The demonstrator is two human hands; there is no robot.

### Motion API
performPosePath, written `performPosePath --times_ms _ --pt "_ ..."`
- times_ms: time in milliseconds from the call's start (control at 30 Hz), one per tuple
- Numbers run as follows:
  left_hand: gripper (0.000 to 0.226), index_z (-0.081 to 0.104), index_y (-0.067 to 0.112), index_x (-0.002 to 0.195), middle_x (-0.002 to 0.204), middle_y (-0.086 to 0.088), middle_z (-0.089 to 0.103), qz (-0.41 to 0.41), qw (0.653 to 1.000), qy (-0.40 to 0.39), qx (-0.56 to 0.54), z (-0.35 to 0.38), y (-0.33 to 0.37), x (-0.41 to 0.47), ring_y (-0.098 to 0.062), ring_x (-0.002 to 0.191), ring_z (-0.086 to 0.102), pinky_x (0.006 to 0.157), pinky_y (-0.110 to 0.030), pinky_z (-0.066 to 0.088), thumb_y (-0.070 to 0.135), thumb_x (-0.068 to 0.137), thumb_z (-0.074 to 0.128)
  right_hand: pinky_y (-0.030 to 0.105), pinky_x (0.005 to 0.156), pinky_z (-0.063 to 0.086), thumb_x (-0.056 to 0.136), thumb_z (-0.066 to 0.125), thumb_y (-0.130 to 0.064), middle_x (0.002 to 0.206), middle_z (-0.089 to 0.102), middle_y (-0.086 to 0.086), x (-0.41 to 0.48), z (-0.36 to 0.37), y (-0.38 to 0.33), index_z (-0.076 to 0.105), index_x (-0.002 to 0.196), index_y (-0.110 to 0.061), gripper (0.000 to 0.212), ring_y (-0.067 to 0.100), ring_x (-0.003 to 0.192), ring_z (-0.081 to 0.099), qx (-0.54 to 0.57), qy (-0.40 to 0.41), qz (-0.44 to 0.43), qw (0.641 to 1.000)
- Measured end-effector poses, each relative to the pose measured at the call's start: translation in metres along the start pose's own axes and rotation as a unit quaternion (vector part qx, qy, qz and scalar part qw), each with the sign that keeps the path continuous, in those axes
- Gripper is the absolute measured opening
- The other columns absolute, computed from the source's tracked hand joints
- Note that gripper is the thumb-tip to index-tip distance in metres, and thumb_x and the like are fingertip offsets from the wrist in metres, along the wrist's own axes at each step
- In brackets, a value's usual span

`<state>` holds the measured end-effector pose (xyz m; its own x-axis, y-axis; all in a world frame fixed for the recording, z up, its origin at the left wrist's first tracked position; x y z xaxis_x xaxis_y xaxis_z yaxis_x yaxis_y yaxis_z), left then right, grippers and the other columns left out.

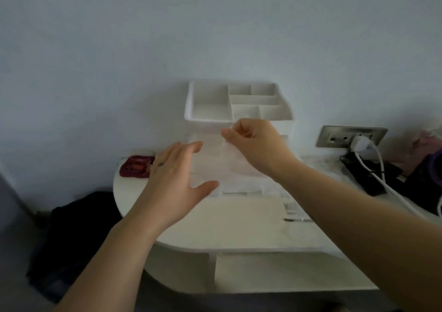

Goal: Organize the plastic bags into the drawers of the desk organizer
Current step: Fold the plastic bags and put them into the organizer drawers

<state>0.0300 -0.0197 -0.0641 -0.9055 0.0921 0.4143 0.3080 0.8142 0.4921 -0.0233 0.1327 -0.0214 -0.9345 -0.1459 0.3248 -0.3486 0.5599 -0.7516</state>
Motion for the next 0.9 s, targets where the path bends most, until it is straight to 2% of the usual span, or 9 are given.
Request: performPosePath --times_ms 100,167,267,400,500,633,733,800,900 --pt "0.087 0.026 0.025 0.145 0.135 0.011 0.042 0.003 0.999 -0.001 -0.039 -0.001 -0.003 0.001 -0.01 0.129 0.03 0.109 -0.04 0.031 0.052 0.072 0.065 0.012 0.047 0.033 0.088 0.061 -0.037 0.054 0.045 -0.008 0.005 0.022 0.0 0.062 0.076 -0.004 0.036 0.002 0.044 0.038 -0.05 -0.044 -0.004 0.998" --pt "0.089 0.02 0.028 0.147 0.136 0.014 0.039 -0.001 0.998 -0.003 -0.061 0.0 -0.005 0.001 -0.007 0.128 0.028 0.11 -0.037 0.03 0.052 0.074 0.065 0.019 0.053 0.039 0.088 0.061 -0.039 0.061 0.053 -0.005 0.007 0.034 -0.003 0.065 0.08 -0.006 0.035 0.007 0.052 0.045 -0.072 -0.071 -0.004 0.995" --pt "0.091 0.013 0.03 0.149 0.141 0.011 0.034 -0.003 0.997 -0.001 -0.078 0.002 -0.006 -0.001 -0.005 0.131 0.024 0.112 -0.035 0.027 0.049 0.077 0.066 0.024 0.069 0.047 0.087 0.058 -0.047 0.084 0.067 -0.003 0.008 0.049 -0.008 0.069 0.085 -0.013 0.036 0.013 0.079 0.062 -0.087 -0.12 0.002 0.989" --pt "0.093 0.01 0.028 0.15 0.147 0.008 0.028 -0.002 0.997 -0.014 -0.077 0.001 -0.005 -0.002 -0.008 0.136 0.021 0.114 -0.037 0.025 0.05 0.078 0.064 0.02 0.08 0.039 0.094 0.044 -0.05 0.115 0.065 -0.006 0.0 0.059 -0.012 0.07 0.105 -0.023 0.039 0.012 0.107 0.057 -0.139 -0.224 -0.023 0.964" --pt "0.09 0.016 0.027 0.149 0.148 0.009 0.026 -0.001 0.998 -0.001 -0.056 -0.008 -0.003 -0.003 -0.007 0.137 0.02 0.112 -0.029 0.023 0.051 0.077 0.064 0.022 0.094 0.032 0.096 0.035 -0.05 0.129 0.058 -0.008 -0.008 0.04 -0.011 0.066 0.115 -0.025 0.044 0.009 0.118 0.051 -0.149 -0.25 -0.025 0.956" --pt "0.051 0.051 0.026 0.131 0.127 0.019 0.042 0.066 0.996 0.046 -0.041 -0.031 0.025 0.008 0.008 0.115 0.037 0.093 -0.008 0.027 0.045 0.084 0.051 0.022 0.087 0.038 0.098 0.04 -0.038 0.119 0.064 -0.004 -0.014 -0.005 -0.012 0.069 0.11 -0.024 0.034 0.012 0.106 0.057 -0.221 -0.202 -0.018 0.954" --pt "0.03 0.06 0.029 0.122 0.126 0.016 0.052 0.093 0.993 -0.074 -0.023 -0.007 0.053 0.029 -0.001 0.116 0.048 0.097 -0.019 0.036 0.03 0.094 0.048 0.025 0.084 0.044 0.1 0.039 -0.032 0.111 0.066 0.003 -0.023 -0.008 0.0 0.068 0.11 -0.014 0.035 0.017 0.099 0.06 -0.317 -0.266 0.026 0.91" --pt "0.035 0.053 0.032 0.13 0.139 0.011 0.046 0.053 0.976 -0.207 0.029 0.024 0.057 0.045 -0.009 0.127 0.044 0.098 -0.021 0.031 0.03 0.097 0.046 0.03 0.085 0.047 0.099 0.039 -0.028 0.103 0.065 0.008 -0.027 -0.003 0.008 0.065 0.105 -0.008 0.034 0.019 0.091 0.06 -0.349 -0.299 0.05 0.887" --pt "0.05 0.036 0.033 0.143 0.151 0.007 0.033 -0.033 0.926 -0.362 0.1 0.056 0.047 0.057 -0.017 0.135 0.035 0.103 -0.027 0.027 0.036 0.095 0.049 0.031 0.086 0.045 0.099 0.038 -0.024 0.106 0.063 0.01 -0.023 0.004 0.013 0.062 0.111 -0.006 0.032 0.021 0.093 0.058 -0.341 -0.309 0.062 0.886"
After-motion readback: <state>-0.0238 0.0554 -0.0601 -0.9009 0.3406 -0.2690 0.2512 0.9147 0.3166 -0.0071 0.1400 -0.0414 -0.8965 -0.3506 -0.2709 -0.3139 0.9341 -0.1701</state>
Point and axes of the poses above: each hand's wrist, its own x-axis towards the middle knuckle, its own z-axis out of the palm, y = z × x, the point moved 8 cm from there along x, towards the middle knuckle
